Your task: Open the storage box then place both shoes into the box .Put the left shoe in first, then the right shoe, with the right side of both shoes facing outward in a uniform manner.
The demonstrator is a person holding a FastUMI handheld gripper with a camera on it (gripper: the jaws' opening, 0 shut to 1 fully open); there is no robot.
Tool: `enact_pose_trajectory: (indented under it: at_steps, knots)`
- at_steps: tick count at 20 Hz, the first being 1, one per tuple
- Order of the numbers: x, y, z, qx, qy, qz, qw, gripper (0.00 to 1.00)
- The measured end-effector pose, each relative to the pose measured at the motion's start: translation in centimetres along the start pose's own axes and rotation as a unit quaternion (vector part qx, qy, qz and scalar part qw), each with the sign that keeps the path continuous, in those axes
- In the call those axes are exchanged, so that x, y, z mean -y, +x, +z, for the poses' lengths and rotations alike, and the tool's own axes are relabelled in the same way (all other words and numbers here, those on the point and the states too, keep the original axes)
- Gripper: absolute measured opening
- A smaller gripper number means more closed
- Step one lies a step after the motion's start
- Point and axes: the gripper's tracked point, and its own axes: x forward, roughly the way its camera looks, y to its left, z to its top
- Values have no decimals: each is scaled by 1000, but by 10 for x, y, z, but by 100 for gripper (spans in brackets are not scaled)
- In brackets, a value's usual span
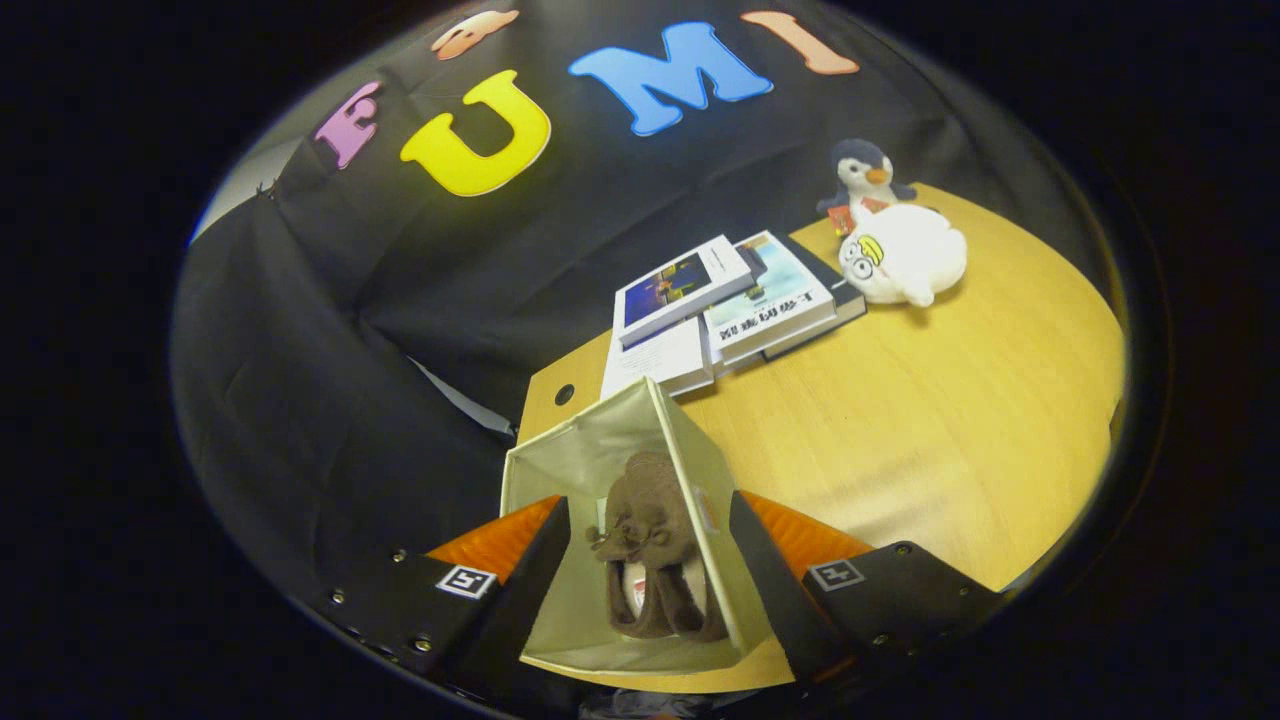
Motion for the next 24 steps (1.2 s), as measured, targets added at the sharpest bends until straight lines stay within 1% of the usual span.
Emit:
enact_pose_trajectory:
  at_steps: [4, 8, 11, 14, 17, 22, 24]
  knots:
    - [12, -36, 40, 58, -40, 6, 998, 98]
    - [42, -83, 82, 122, -93, -8, 988, 97]
    - [65, -119, 108, 168, -131, -22, 977, 97]
    - [88, -151, 132, 209, -154, -35, 965, 98]
    - [112, -178, 150, 242, -174, -55, 953, 97]
    - [141, -220, 178, 306, -197, -73, 929, 97]
    - [150, -233, 189, 321, -203, -76, 922, 97]
